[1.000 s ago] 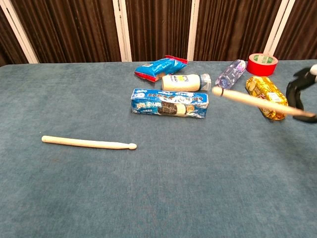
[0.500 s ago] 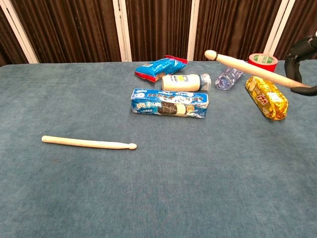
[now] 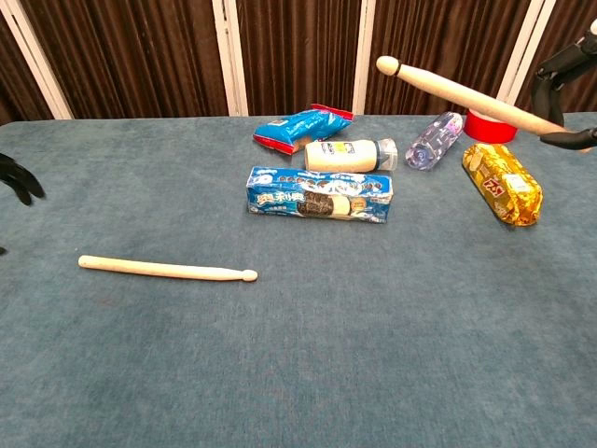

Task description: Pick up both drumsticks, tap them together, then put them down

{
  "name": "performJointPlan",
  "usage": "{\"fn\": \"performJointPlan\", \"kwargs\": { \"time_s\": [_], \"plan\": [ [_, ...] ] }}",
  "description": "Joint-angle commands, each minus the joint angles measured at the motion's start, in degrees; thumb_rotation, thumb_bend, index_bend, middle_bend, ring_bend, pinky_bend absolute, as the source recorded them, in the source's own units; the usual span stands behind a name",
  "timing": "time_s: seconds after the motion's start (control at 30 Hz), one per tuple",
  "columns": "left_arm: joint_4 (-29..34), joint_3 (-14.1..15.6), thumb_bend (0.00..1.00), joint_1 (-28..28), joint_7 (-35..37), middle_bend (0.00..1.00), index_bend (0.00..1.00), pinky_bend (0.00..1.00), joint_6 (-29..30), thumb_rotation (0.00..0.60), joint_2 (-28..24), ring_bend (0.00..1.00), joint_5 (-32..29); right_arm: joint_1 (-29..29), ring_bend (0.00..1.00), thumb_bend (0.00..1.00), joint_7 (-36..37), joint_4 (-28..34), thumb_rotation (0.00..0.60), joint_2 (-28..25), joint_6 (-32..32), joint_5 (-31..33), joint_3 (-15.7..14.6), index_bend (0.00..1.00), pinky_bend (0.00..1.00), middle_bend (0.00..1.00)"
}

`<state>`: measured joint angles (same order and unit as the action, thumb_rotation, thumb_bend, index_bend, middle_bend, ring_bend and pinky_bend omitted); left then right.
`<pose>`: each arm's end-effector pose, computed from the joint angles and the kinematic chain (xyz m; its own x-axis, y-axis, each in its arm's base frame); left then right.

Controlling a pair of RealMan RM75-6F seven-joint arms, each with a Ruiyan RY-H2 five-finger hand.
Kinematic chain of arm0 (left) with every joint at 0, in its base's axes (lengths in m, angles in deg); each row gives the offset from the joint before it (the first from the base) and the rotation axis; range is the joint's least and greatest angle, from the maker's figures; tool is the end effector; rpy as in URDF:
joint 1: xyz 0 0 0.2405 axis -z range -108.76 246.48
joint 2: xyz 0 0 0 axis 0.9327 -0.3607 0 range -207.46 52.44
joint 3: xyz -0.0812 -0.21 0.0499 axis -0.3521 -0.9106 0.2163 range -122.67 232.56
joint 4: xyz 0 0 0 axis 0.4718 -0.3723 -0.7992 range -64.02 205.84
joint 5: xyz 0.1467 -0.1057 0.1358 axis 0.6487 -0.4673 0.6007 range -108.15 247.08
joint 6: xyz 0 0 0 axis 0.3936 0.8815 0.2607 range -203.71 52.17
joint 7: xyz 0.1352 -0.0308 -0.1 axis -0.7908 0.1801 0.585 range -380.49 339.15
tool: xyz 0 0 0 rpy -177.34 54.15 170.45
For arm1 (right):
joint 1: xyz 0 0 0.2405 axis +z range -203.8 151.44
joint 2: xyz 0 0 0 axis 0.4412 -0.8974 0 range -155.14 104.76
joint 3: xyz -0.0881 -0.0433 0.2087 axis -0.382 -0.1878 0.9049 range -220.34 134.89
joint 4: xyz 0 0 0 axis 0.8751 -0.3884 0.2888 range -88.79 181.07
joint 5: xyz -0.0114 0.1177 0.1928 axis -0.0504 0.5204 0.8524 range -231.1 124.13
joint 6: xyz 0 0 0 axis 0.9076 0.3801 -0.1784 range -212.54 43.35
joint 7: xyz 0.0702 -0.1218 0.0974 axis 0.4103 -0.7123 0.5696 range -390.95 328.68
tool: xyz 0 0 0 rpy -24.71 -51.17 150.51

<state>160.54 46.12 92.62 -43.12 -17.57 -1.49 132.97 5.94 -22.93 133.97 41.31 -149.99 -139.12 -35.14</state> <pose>-0.2575 0.3067 0.0289 0.5000 0.3027 0.8114 0.8610 -0.0730 -0.5034 -0.1869 -0.3450 0.0907 0.3601 -0.1010 0.9274 -0.8676 -0.4016 0.2931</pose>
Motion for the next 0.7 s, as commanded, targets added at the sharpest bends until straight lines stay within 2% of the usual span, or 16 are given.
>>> {"fn": "performJointPlan", "kwargs": {
  "time_s": [0.03,0.4,0.7],
  "plan": [
    [-1.7,0.7,0.34,1.0,0.6,0.29,0.31,0.0,-0.8,0.6,2.4,0.0,0.6,-0.1,0.35,0.43,-0.3,0.1,0.6,-0.1,0.1,0.4,0.1,0.74,0.1,0.61],
    [-6.5,2.7,0.38,2.6,6.0,0.36,0.41,0.0,-1.0,0.6,9.2,0.0,6.1,-0.4,0.35,0.43,-1.0,-1.1,0.6,1.2,0.5,0.5,-0.6,0.74,0.1,0.61],
    [-10.5,1.4,0.44,4.8,3.6,0.42,0.45,0.0,1.0,0.6,13.8,0.03,7.0,-0.6,0.35,0.43,-1.4,-1.3,0.6,1.0,0.4,0.8,-0.4,0.75,0.1,0.61]
  ]
}}
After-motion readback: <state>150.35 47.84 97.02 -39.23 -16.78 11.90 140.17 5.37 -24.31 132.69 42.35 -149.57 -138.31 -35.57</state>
